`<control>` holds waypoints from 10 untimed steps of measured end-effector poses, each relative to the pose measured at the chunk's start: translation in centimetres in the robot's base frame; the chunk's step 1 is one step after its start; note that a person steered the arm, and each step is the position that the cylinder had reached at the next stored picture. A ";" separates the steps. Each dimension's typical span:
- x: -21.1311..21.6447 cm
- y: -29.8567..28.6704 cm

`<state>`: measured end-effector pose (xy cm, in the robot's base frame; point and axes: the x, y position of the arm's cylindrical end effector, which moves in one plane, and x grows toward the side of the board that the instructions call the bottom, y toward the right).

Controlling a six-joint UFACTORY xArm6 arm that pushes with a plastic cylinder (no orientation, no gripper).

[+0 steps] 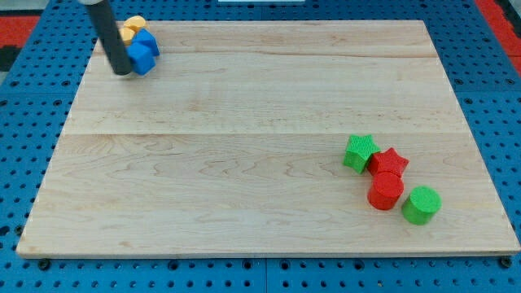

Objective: Push the heart slightly to the right along with the blue blocks

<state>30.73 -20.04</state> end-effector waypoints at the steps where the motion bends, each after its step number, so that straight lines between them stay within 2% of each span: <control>1: -3.4 -2.3; 3: -3.1 -4.1; 4: -2.3 -8.9; 6: -9.4 -9.7; 7: -10.8 -7.1; 8: -10.8 0.3; 10: -6.2 8.6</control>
<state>24.49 -11.45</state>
